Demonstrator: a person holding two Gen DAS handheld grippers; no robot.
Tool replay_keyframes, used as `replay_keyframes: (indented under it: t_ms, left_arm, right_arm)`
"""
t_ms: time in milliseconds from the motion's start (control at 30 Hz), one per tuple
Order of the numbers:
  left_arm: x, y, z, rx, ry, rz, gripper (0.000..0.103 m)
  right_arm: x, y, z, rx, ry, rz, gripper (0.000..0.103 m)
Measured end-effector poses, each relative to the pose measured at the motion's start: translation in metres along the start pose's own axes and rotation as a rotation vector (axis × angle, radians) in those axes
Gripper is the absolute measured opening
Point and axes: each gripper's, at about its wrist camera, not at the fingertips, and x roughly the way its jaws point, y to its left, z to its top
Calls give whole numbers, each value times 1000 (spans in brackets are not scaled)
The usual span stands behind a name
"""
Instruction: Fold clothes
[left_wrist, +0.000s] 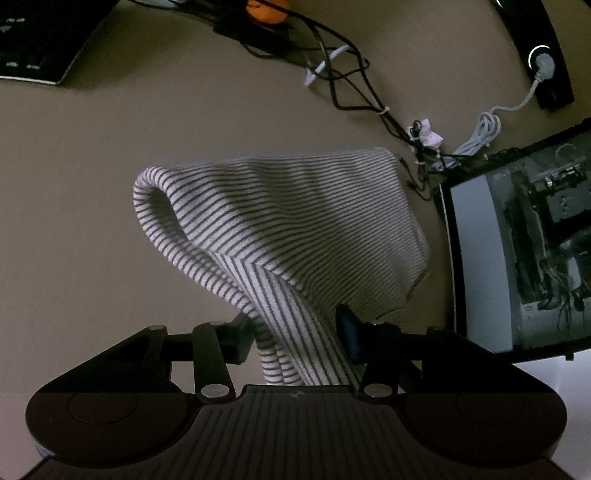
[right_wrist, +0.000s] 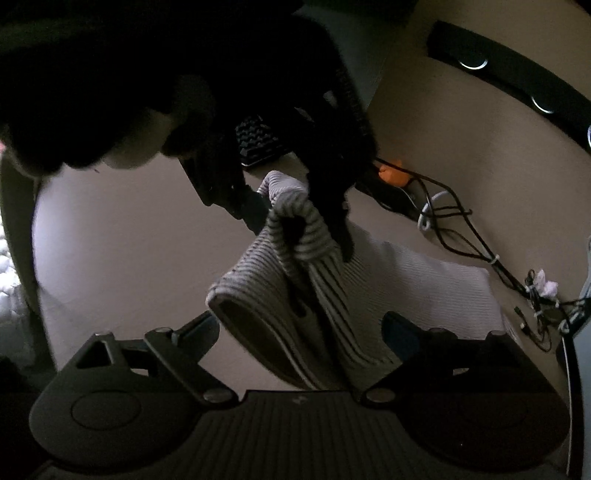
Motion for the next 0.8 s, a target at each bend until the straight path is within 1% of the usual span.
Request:
replay_keyframes:
  t_ms: [67,100,133,167,200,233,300,333,367,400,467,533,567,600,667,700,800]
  left_arm:
    - [0,-2,0,4,0,1,50]
    - [0,-3,0,9,-1,2,50]
    - [0,-2,0,9,-3,8,50]
    - [0,-1,0,9,-6,13,52]
    - [-1,0,0,8,-9,19,53]
    - [-1,4,0,-8,-18,26,55]
    - [-3,13,1,-51,-40,40,75]
    - [-3,16,2,-72,-54,49,79]
    - [-2,19,4,-89,-66,59,83]
    - [1,20,7,-105,-73,67,84]
    - [9,20,14,-126,-71,54,88]
    - [21,17,19,-135,-70,64,88]
    - [24,14,20,-119,-76,78,83]
    - [28,10,21,-101,-83,93,65]
    - [27,2,18,-26,-101,153,50]
    - [17,0,17,-7,-110,162,43]
    - [-15,-5,15,47,-137,183,39]
  right_arm:
    - [22,-4,3,-38,17,-40,95]
    - [28,-7,5,-42,30,-53,89]
    - [35,-11,6,-46,44,-66,68]
    - [42,-15,8,-46,59,-76,54]
    - [45,-22,10,-13,83,-62,48]
    - [50,-31,12,23,88,-37,46]
    - [49,-39,14,50,85,-14,41]
    - [48,-40,14,49,81,-8,39]
    - [49,-41,13,48,80,-3,38]
    - [48,-42,12,47,79,4,37]
    - [50,-44,13,45,79,14,36]
    - [51,-45,14,43,80,23,36]
    - [52,-46,15,42,81,28,35]
    - [53,-45,16,38,81,31,32]
    - [55,-44,19,28,85,43,28]
    - [53,-41,22,27,81,65,27]
    - [49,-31,30,25,69,135,26]
